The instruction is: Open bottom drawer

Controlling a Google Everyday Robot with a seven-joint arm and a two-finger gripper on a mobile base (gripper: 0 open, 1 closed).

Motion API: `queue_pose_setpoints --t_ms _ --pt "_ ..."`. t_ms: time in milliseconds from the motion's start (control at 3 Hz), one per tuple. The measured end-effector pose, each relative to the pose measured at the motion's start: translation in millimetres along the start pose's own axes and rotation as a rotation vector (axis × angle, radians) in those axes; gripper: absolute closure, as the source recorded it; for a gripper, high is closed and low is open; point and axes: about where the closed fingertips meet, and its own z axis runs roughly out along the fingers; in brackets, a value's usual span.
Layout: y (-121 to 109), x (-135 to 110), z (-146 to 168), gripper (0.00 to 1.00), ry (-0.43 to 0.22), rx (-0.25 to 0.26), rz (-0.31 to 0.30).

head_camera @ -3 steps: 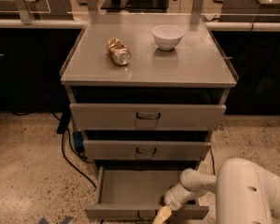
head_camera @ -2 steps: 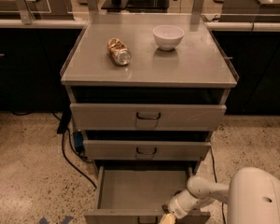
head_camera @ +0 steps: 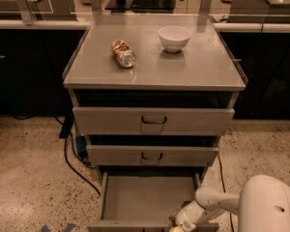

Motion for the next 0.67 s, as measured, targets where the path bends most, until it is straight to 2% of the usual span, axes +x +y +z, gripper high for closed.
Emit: queue_pose_setpoints --t_ms 333,667 --pt "5.3 7.2 -0.8 0.0 0.018 -0.015 0.012" --pt "2.4 3.7 -3.0 0.0 0.018 -0.015 0.012"
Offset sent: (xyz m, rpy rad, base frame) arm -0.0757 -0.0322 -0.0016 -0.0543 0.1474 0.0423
